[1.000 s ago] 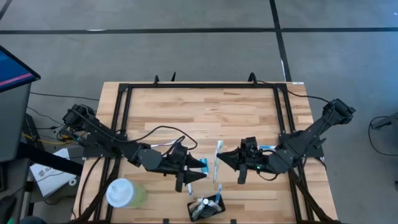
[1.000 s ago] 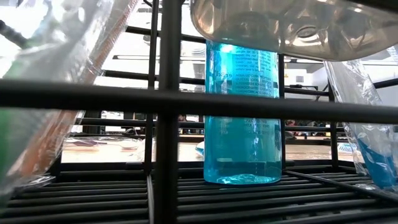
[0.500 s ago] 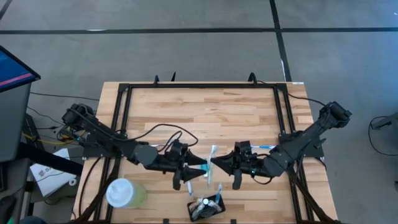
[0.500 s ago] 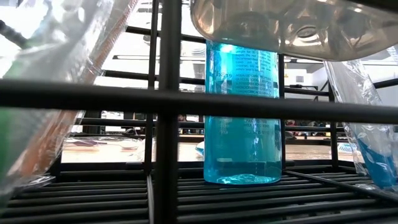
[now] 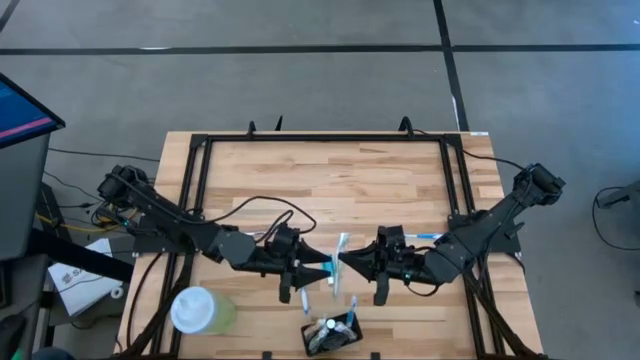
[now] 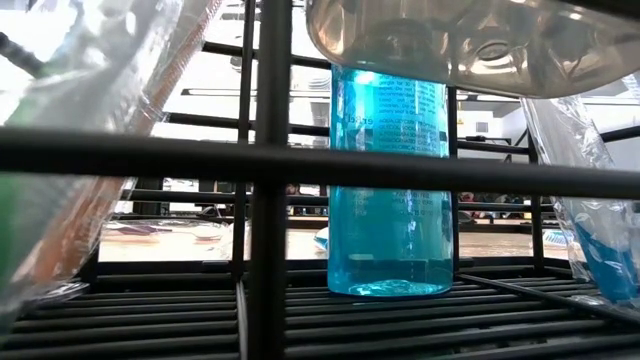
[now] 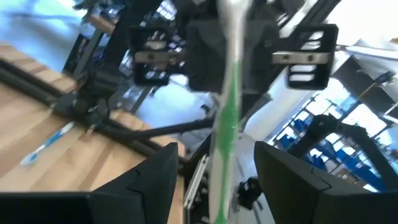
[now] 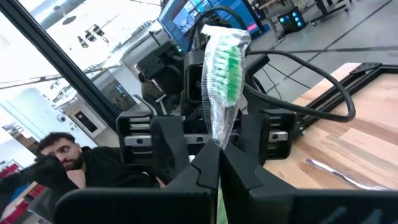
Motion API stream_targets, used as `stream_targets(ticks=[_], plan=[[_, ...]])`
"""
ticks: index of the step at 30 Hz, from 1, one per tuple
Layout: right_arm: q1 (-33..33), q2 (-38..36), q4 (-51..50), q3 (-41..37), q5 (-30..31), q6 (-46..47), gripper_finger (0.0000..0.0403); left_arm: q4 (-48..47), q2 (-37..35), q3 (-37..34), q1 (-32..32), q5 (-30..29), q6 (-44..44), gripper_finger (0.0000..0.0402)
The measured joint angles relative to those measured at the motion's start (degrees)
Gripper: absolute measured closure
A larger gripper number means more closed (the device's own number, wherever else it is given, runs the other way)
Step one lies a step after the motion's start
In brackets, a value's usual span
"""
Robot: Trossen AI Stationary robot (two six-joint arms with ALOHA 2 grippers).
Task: Pick & Place toothbrushing station
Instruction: Put the green toothbrush into the black wire organizer
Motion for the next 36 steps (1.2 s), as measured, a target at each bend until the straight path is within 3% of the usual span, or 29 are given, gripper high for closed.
stream_targets(ticks=[9,22,36], plan=[[-0.75,0.0,-1.93,0.0,0.64,0.09,0.0403,-3.55,-1.51,0.04,1.72,0.69,0.16,0.0226],[-4.11,0.0,-6.51,0.0,-0.42,2.0,0.0403,-3.65,-1.43,0.04,5.5,3.58,-1.63,0.0219],[-6.09,0.0,-8.75,0.0,-0.42,3.78,0.0403,-3.61,-1.34,0.04,7.79,5.28,-0.43,0.0241]])
